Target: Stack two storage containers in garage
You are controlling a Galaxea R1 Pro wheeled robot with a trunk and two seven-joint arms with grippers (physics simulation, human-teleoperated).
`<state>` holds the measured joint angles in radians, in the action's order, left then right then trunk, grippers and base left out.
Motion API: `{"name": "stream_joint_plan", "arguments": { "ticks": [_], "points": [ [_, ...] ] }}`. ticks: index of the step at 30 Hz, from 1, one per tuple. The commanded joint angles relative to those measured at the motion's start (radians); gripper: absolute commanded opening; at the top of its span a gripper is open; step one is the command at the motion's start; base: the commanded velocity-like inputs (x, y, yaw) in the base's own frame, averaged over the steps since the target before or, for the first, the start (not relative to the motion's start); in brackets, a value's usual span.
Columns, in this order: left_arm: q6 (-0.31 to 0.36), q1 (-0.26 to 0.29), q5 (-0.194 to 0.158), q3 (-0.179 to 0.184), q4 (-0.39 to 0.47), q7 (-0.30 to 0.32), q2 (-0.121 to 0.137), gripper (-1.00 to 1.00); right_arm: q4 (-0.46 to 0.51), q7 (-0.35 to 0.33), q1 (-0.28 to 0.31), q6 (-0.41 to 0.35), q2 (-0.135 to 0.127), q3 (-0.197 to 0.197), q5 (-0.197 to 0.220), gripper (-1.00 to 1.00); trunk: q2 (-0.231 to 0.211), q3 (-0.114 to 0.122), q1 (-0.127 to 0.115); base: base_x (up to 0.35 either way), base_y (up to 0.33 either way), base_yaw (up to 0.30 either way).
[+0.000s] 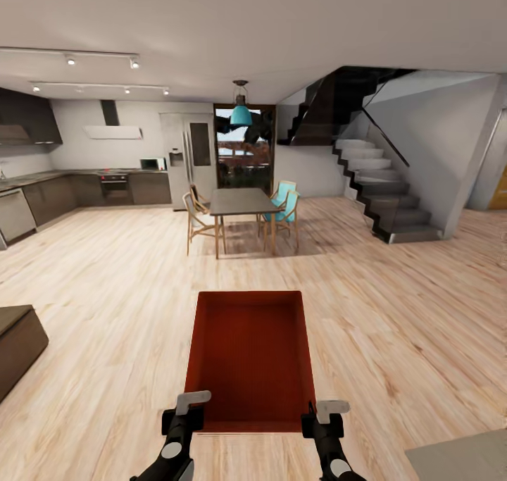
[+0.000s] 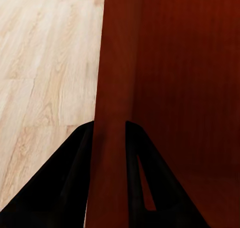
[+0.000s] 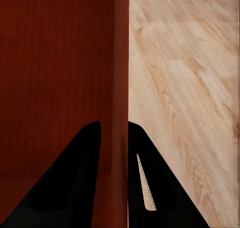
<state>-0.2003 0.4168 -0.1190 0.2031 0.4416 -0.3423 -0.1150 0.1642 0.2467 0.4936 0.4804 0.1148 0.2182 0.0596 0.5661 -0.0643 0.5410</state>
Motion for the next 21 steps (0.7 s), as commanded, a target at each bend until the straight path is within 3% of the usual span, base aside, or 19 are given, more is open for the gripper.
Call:
{"name": "stream_joint_plan", "arguments": {
  "ticks": [1,21],
  "points": [
    [0.067,0.0,-0.021,0.009,-0.003,-0.008,0.0,-1.0,0.005,0.019,0.002,0.011,0.0,-0.006,0.013,-1.0,0.002,-0.002,0.001,0.321,0.0,-0.236],
    [0.067,0.0,-0.021,0.009,-0.003,-0.008,0.0,-1.0,0.005,0.019,0.002,0.011,0.0,-0.006,0.013,-1.0,0.002,-0.002,0.001,0.321,0.0,-0.241]
  ]
}}
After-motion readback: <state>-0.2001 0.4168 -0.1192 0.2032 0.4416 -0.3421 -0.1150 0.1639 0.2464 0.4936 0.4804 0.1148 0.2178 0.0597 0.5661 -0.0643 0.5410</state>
